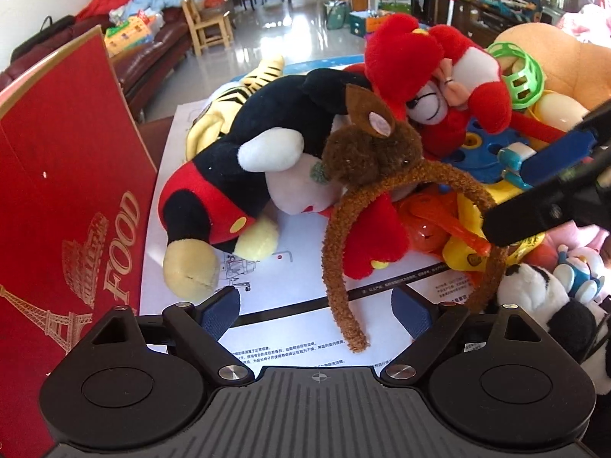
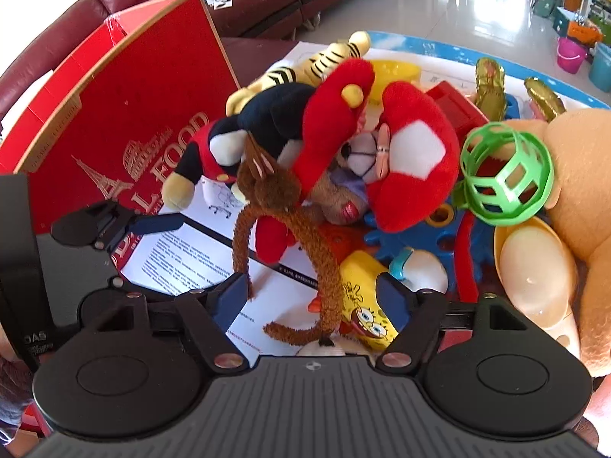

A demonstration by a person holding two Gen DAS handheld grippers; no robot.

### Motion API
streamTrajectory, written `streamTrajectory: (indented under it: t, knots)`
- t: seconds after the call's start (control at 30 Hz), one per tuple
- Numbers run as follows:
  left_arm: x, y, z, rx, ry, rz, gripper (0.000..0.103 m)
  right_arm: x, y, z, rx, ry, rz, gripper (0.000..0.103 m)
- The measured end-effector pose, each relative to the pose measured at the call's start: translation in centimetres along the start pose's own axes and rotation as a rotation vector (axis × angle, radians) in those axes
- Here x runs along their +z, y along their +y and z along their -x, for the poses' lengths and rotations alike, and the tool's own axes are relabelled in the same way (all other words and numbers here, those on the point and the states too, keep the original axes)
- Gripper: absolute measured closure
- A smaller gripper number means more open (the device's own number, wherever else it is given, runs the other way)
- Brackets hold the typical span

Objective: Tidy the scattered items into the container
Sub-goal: 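Move both tools back over the toy heap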

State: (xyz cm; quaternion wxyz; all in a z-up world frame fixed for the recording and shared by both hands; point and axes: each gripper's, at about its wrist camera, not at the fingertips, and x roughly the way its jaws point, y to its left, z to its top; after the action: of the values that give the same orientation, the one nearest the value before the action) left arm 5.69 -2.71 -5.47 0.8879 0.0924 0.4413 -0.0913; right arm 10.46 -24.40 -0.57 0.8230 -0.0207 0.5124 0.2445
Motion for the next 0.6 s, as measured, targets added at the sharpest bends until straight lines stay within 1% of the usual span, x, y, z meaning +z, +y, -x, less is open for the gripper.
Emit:
streamTrajectory:
  t: [0.07,0.23,0.37,0.47,0.6]
  knots:
    - [-0.1,0.1,-0.1,-0.005,0.005,0.002,0.011,-0.2,-0.2,0.0,-0.001,-0.004,-0.002,0.025]
    - [0.0,-0.2,-0.7,0.013,0.022,-0.02,0.011,-0.3,-0.9,-0.1,-0.005,-0.004,-0.025,0.025]
    - [-0.4,-0.5,-0.1,-0.027,0.021,-0.016,0.012,-0.7,-1.5,0.2,0.009,-0.001,-0.044,0.025]
    - [-0.8,-1.2,0.0,-0.031,0.033,-0.034,0.012,-1.2,-2.0,0.4,0.007,-0.001,-0.059,0.025]
    - [-0.7,-1.9,0.5,-0.054,0.034,-0.026,0.012,-1.4,-2.1,0.4,0.008,-0.002,-0.067,0.025]
